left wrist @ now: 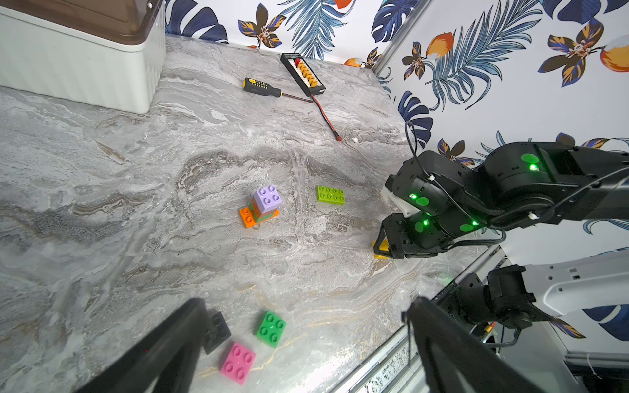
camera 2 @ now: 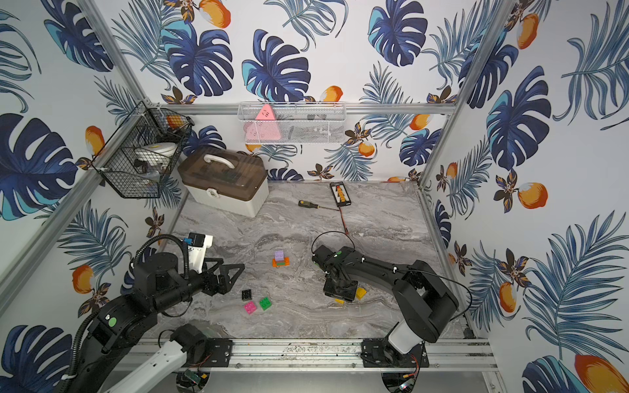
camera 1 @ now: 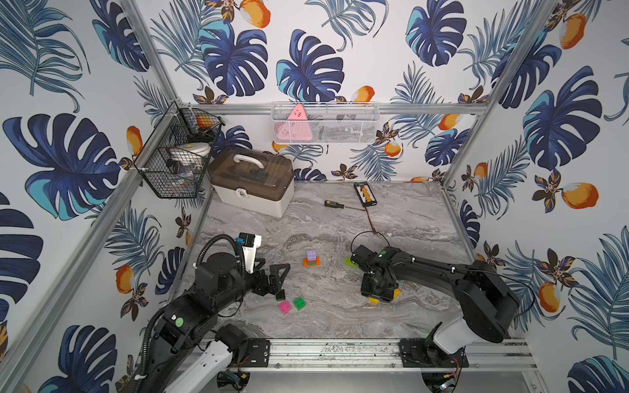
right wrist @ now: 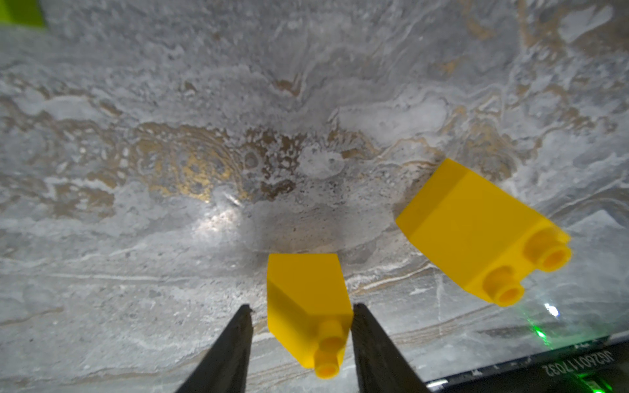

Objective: Assemble the number 1 with lego
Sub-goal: Pick up the lego brick from the center of the board.

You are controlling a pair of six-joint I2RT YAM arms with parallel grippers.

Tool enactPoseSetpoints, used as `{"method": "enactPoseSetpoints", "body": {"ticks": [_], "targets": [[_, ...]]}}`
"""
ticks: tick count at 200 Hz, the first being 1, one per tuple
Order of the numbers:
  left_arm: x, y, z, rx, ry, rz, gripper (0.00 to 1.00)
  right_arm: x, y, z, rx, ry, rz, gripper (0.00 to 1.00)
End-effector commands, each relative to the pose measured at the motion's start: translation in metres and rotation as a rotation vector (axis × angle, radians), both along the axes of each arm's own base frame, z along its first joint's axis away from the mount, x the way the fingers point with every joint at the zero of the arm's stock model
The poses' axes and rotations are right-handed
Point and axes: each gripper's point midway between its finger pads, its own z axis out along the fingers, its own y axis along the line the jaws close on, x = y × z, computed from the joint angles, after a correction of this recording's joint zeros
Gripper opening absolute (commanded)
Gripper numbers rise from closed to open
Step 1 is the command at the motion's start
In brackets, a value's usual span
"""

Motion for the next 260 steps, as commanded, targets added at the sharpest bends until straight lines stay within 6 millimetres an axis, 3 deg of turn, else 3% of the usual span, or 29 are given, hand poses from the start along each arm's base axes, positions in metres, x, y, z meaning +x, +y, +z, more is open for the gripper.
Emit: {"method": "enactPoseSetpoints", "body": {"ticks": [1,132,190,223,260], "targets": [[0.003,0.001,0.004,0.000,-0.022,0.010,0.99,0.004,-0.001,0.000,-0.013,-0.013,0.015,0.49],[0.002,0.004,0.006,0.000,-0.032,0.020,0.99,0.005,-0.003,-0.007,-0.038,-0.005,0.036,0.40],[0.002,0.005,0.008,-0.003,-0.038,0.025,0.99,0.012,0.003,0.007,-0.040,-0.033,0.063,0.32],[0.001,0.006,0.008,-0.002,-0.041,0.027,0.99,0.024,0.022,0.025,-0.054,-0.089,0.141,0.31],[0.001,0.007,0.008,-0.003,-0.041,0.034,0.99,0.049,0.063,0.048,-0.016,-0.176,0.276,0.31]]}}
